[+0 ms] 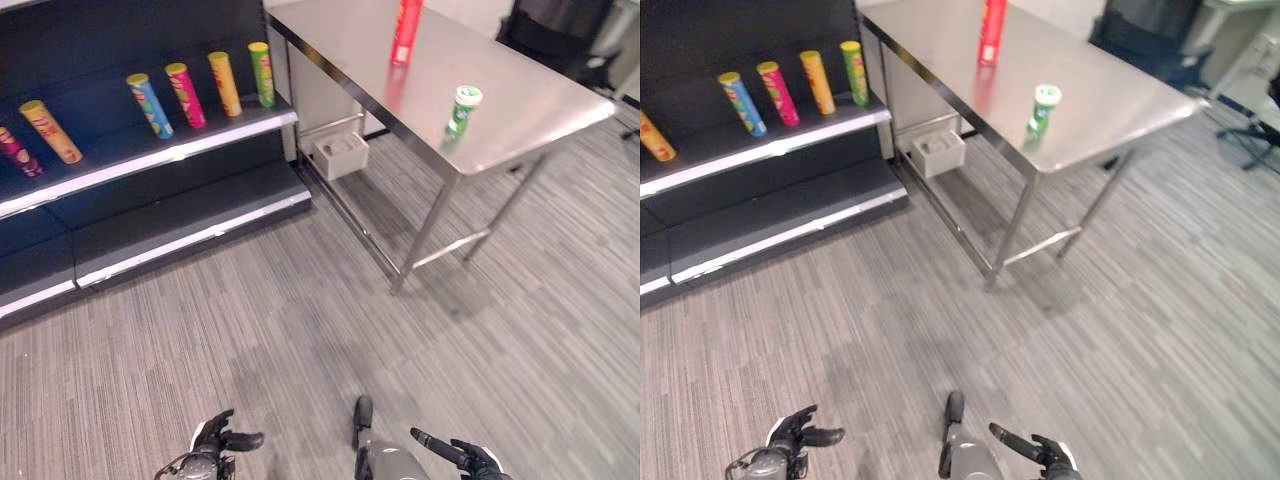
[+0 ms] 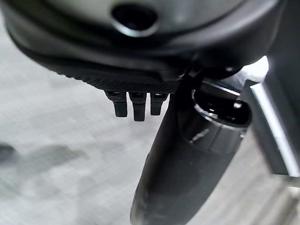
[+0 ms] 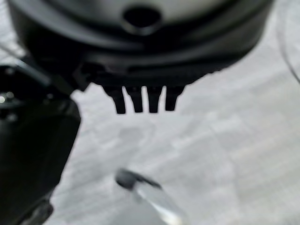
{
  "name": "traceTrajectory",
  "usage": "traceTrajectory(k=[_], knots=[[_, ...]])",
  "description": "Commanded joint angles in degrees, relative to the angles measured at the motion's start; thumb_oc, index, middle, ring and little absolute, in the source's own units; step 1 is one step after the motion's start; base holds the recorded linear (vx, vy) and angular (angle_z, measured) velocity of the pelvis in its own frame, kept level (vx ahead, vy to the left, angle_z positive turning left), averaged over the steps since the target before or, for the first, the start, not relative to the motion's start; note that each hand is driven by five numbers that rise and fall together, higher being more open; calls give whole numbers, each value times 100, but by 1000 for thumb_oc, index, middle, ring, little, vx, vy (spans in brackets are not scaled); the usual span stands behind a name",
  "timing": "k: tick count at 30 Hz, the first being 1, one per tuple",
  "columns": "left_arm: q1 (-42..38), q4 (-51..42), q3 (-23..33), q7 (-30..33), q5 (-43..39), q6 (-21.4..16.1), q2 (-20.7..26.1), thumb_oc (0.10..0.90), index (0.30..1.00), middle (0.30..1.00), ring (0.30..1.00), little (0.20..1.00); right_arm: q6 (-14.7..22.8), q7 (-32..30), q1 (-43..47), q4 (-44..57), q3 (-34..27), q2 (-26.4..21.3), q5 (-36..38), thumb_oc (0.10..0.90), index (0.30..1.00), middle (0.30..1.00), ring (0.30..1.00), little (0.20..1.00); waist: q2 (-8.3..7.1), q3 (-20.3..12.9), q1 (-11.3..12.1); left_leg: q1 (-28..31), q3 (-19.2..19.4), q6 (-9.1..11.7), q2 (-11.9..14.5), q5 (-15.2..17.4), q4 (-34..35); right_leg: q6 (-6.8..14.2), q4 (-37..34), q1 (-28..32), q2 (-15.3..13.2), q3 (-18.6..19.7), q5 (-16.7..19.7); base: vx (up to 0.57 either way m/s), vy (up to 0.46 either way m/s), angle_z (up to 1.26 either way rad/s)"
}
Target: Put the goods on the table back onto the shelves and tidy them up.
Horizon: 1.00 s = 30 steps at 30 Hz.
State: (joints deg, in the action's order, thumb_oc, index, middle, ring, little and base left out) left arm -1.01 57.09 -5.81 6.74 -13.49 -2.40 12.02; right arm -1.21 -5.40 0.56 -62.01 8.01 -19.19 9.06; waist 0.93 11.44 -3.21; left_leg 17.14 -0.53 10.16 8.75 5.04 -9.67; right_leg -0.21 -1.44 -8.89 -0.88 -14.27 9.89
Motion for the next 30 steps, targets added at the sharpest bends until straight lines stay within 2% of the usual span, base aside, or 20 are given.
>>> traceTrajectory(k=[1, 3, 5, 6, 8, 10, 11, 12, 13, 14, 15, 17, 19, 20, 25, 28, 29, 30], knots=[[-134, -262, -3, -32, -235, -259, 400, 800, 900, 900, 900, 900, 208, -74, -125, 124, -37, -224, 38, 800, 900, 900, 900, 900, -205, -73, 12, -802, 171, -434, -586, -302, -403, 694, -240, 522, -435, 128, -235, 327, -327, 0], [-137, -393, -31, -38, -338, -225, 386, 800, 900, 900, 900, 900, 237, -117, -81, 219, -36, -264, 100, 800, 900, 900, 900, 900, -297, 96, 57, -1519, 177, -331, -482, -825, -1855, 480, -265, 818, -348, 110, -467, 185, -266, 0], [-142, -381, -55, 8, -407, -205, 351, 800, 900, 900, 900, 900, 205, -177, -17, 190, -37, -298, 150, 800, 900, 900, 900, 900, -372, 235, 110, -1944, 374, -398, -363, -973, -2550, 340, -289, 1031, -315, 84, -647, 183, -212, 10], [-154, -390, -72, 12, -419, -216, 352, 800, 900, 900, 900, 900, 187, -197, 8, 155, -28, -303, 174, 800, 900, 900, 900, 900, -416, 272, 149, -2213, 493, -470, -381, -925, -2514, 325, -311, 1120, -331, 103, -704, 217, -134, -1], [-138, -387, -97, -9, -438, -224, 323, 800, 900, 900, 900, 900, 174, -186, 2, 166, -10, -318, 201, 800, 900, 900, 900, 900, -405, 308, 271, -2652, 691, -560, -365, -653, -2103, 361, -356, 1324, -293, 160, -825, 269, -46, 3], [-82, -420, -122, -22, -381, -205, 333, 800, 900, 900, 900, 900, 171, -183, -6, 181, 30, -344, 182, 800, 900, 900, 900, 900, -369, 282, 383, -2838, 770, -636, -444, -599, -969, 448, -356, 1397, -295, 202, -930, 278, 61, -9], [-60, -423, -115, -28, -392, -193, 334, 800, 900, 900, 900, 900, 170, -184, -12, 195, 43, -352, 164, 800, 900, 900, 900, 900, -323, 264, 452, -2813, 683, -628, -484, -741, -380, 475, -356, 1451, -253, 258, -977, 290, 117, -34], [-31, -410, -82, -24, -383, -200, 353, 800, 900, 900, 900, 900, 181, -187, 1, 177, 82, -369, 128, 800, 900, 900, 900, 900, -244, 254, 570, -2860, 361, -566, -544, -1123, 271, 494, -356, 1528, -156, 350, -1054, 297, 114, -54], [-25, -406, -62, -22, -394, -202, 346, 800, 900, 900, 900, 900, 195, -192, 24, 166, 96, -368, 109, 800, 900, 900, 900, 900, -194, 255, 664, -2914, 56, -502, -596, -1366, 712, 487, -356, 1641, -100, 415, -1125, 292, 97, -64], [-59, -310, -74, -19, -376, -175, 332, 800, 900, 900, 900, 900, 178, -216, 40, 116, 106, -374, 64, 800, 900, 900, 900, 900, -150, 229, 700, -2992, -66, -426, -581, -1505, 974, 490, -356, 1719, -51, 450, -1193, 345, 93, -109], [-14, -195, -32, -9, -390, -198, 328, 800, 900, 900, 900, 900, 195, -177, 39, 32, 148, -312, 21, 800, 900, 900, 900, 900, -122, 160, 720, -2740, -297, -467, -602, -1486, 1152, 514, -356, 1834, 1, 572, -1264, 302, 100, -103], [-1, -77, -1, -11, -415, -211, 334, 800, 900, 900, 900, 900, 200, -169, 18, 11, 126, -252, 43, 800, 900, 900, 900, 900, -157, 74, 706, -2589, -310, -485, -663, -1410, 1166, 524, -356, 1877, -74, 644, -1283, 265, 155, -89], [10, 117, 39, -5, -403, -219, 348, 800, 900, 900, 900, 900, 189, -173, 25, -69, 118, -175, 18, 800, 900, 900, 900, 900, -210, -30, 717, -2397, -175, -526, -703, -1346, 1259, 581, -356, 1885, -181, 718, -1285, 212, 204, -57], [13, 442, 117, 2, -289, -191, 366, 800, 900, 900, 900, 900, 139, -214, 36, -260, 69, -76, -41, 800, 900, 900, 900, 900, -260, -155, 706, -2143, 78, -621, -760, -1203, 1389, 700, -297, 1842, -343, 782, -1268, 128, 161, -38], [-9, 782, 252, 58, -206, -197, 445, 800, 900, 900, 900, 900, 115, -319, 37, -589, -251, -26, 94, 800, 900, 900, 900, 900, -298, -228, 664, -1923, 353, -801, -852, -976, 1431, 861, 28, 1645, -534, 925, -1239, 95, 156, -42], [18, 774, 366, 56, -106, -175, 571, 800, 900, 900, 900, 900, 164, -445, -14, -451, -736, -221, 304, 800, 900, 900, 900, 900, -257, -133, 576, -1768, 543, -912, -853, -835, 1467, 1045, 1055, 1110, -590, 989, -1216, 16, 153, -29], [17, 773, 365, 56, -106, -174, 571, 800, 900, 900, 900, 900, 161, -446, -16, -447, -738, -222, 304, 800, 900, 900, 900, 900, -259, -135, 588, -1770, 555, -913, -854, -834, 1467, 1047, 1083, 1090, -593, 1004, -1229, -49, 119, -45], [30, 662, 422, 66, -96, -160, 643, 800, 900, 900, 900, 900, 214, -581, -59, -124, -1157, -506, 504, 800, 900, 900, 900, 900, -240, 57, 477, -1670, 715, -978, -814, -796, 1467, 1213, 1884, 644, -671, 950, -892, -63, 158, -59]])
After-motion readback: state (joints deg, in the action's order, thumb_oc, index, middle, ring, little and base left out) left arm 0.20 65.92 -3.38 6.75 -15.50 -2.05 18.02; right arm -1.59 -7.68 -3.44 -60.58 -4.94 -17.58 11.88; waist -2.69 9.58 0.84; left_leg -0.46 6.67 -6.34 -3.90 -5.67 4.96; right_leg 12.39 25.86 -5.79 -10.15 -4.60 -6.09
